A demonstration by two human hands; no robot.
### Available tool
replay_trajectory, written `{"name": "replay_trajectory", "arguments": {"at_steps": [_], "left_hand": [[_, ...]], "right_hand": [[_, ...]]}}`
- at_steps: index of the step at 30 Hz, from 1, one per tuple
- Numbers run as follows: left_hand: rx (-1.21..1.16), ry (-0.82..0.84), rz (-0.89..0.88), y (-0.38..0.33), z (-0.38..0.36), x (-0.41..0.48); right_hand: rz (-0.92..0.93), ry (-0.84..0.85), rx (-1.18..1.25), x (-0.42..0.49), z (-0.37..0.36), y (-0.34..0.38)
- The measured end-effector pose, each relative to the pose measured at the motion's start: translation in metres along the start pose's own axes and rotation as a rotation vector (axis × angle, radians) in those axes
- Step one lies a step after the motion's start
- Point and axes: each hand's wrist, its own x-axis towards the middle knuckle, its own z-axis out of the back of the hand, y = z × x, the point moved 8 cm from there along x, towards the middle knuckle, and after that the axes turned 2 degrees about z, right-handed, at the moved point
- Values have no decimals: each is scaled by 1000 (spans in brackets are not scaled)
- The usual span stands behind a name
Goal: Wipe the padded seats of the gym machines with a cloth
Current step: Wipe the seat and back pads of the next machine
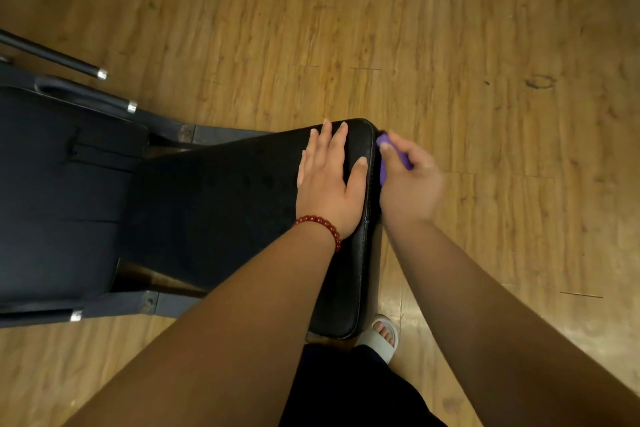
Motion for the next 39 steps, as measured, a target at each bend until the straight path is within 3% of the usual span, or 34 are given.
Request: {"name": "replay_trajectory", "arguments": {"at_steps": [16,28,39], "left_hand": [[-8,6,-3,1,1,2],[31,-34,79,-4,3,-2],[62,-40,92,-4,1,1]], "right_hand": [[7,52,38,20,-9,7],[76,477,-105,48,-20,23],[1,710,-149,77,-52,22]]}}
